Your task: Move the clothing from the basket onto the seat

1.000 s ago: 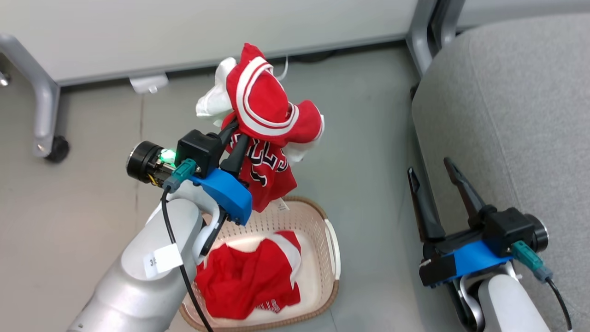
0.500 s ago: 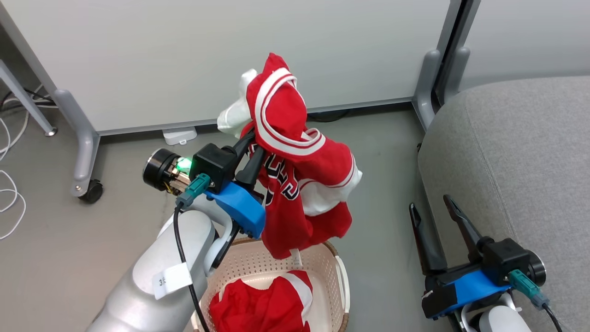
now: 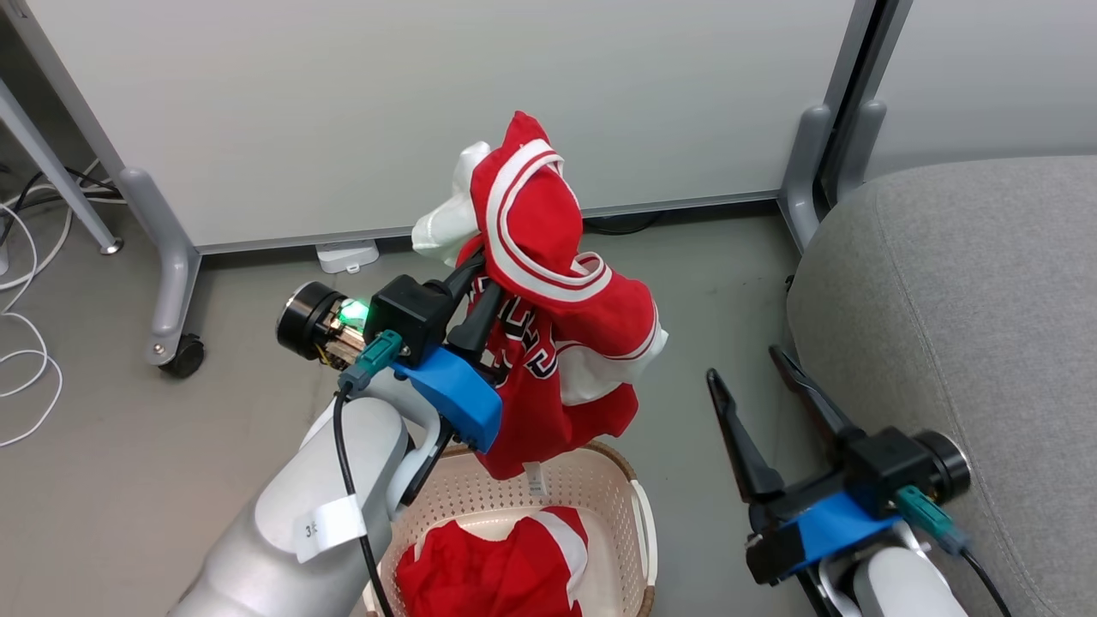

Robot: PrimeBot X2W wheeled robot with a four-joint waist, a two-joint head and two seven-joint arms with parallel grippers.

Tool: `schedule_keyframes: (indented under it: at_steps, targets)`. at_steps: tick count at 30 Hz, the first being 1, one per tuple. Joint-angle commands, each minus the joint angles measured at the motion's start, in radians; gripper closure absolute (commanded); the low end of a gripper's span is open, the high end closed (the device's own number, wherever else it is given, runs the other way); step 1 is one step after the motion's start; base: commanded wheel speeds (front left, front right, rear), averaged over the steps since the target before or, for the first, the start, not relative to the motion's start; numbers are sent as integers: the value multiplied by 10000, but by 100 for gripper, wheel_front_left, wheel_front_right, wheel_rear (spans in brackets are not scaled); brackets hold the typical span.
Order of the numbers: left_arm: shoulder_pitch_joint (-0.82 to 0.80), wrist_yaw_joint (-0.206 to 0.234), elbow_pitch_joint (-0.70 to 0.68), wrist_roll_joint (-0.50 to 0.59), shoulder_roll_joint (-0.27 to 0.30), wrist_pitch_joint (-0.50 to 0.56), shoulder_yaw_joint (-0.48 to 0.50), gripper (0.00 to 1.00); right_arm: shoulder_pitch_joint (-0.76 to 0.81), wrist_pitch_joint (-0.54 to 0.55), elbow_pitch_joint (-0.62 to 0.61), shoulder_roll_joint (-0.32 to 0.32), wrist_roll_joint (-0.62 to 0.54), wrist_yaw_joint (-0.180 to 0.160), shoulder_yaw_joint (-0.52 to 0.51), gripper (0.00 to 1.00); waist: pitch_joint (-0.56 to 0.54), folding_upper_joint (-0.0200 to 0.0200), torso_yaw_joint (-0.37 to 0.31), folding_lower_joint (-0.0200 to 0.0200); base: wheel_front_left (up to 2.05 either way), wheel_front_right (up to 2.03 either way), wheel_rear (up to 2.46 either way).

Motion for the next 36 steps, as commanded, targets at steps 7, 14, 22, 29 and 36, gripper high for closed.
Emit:
schedule_keyframes:
  at_steps: [7, 14, 22, 29, 36]
  targets:
    - [-122, 9, -86, 84, -153, -51, -196, 100, -1352, -38, 645, -753, -295, 1, 1525, 0, 168, -1, 41, 1, 0, 0, 0]
    - [-304, -66, -76, 196, -469, -51, -496, 100, -2613, -38, 1904, -1320, -607, 1, 2668, 0, 341, -1, 260, 1, 0, 0, 0]
    - [-463, -169, -32, 278, -744, -51, -862, 100, -3671, -38, 2866, -1508, -857, 1, 3388, 0, 397, -1, 448, 1, 0, 0, 0]
    - [-462, -226, 2, 250, -815, -51, -976, 100, -4070, -38, 3552, -1292, -389, 1, 3659, 100, 379, -1, 501, 1, 0, 0, 0]
    - [-414, -239, 53, 277, -796, -52, -954, 100, -3996, -38, 3477, -1228, -138, 1, 3749, 100, 357, -1, 446, 1, 0, 0, 0]
